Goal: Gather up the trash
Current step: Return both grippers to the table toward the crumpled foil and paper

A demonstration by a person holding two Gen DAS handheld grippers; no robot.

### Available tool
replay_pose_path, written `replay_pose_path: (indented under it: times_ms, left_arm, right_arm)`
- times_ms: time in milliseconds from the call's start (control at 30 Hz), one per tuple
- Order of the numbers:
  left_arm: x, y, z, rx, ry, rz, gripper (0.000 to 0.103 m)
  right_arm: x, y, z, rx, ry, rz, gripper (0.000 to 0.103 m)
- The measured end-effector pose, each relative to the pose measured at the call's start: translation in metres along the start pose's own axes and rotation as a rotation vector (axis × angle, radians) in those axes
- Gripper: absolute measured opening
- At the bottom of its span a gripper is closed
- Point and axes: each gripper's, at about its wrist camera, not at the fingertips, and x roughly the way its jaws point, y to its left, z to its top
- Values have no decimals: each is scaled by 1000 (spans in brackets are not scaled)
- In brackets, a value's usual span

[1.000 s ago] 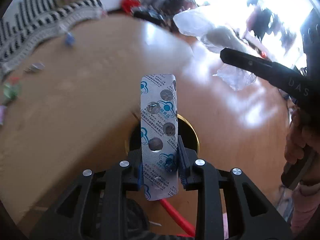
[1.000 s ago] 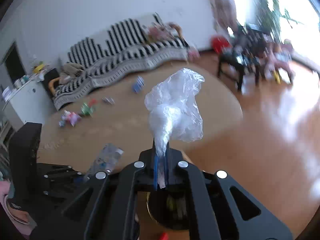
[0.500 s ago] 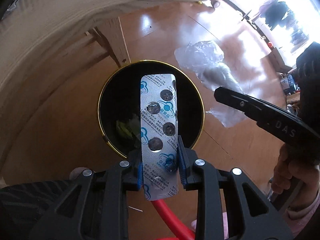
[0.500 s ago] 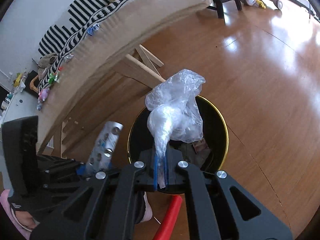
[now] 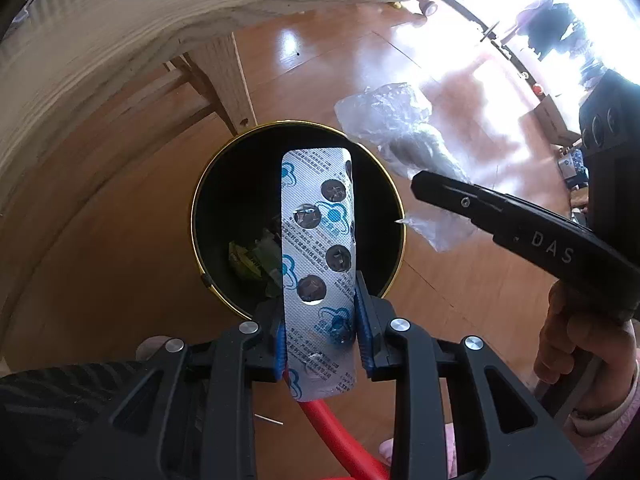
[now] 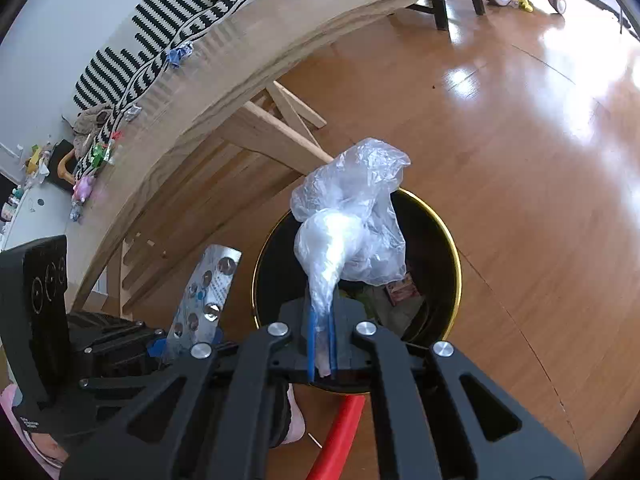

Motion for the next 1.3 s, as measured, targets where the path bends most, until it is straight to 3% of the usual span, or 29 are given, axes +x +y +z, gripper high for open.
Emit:
replay_pose_path:
  times_ms: [33,67,100,133,167,200,400,600,667,800,900,1100,1300]
  left_arm:
    - [0,1,0,-9,-4,5,29]
    - [1,3,0,-23,-4,17,46]
    - [0,2,0,-36,-8,21,79]
    - [-3,5,-1,-58,-35,18,91]
    - [-6,6,-1,-70,-59,10,95]
    - [-9,7,-1,-76,-74,1,95]
    - [-25,3,-3,-70,-108,-16,96]
    - [-82,16,4,-46,-224,50,96]
    - [-113,37,8,-78,-295,89,96]
    - [-166,99,7,-213,-400,206,96]
    - [-204,172,-3,-369,-437,306,96]
    - [-271,304,-24,-614,-480,532,96]
    - [-295,391,-20,-714,-447,622,96]
  right_arm:
    - [-1,-1,1,9,0,0,5]
    - [-1,-2,3,20,-2,-15,9]
    - [-3,-3,3,24,-7,-22,16]
    - [-4,-4,4,33,-12,-18,55]
    - [-6,-6,4,50,-17,-4,97]
    - [-9,-9,4,74,-28,31,94]
    - [-12,-12,5,109,-49,66,96]
    - [-23,-5,19,90,-102,20,96]
    - [-25,1,28,61,-122,-3,96]
    - [-22,25,54,5,-157,-21,96]
    - [-13,51,73,-36,-164,-10,96]
    - [11,108,106,-159,-152,-4,96]
    - [41,168,156,-260,-154,-25,96]
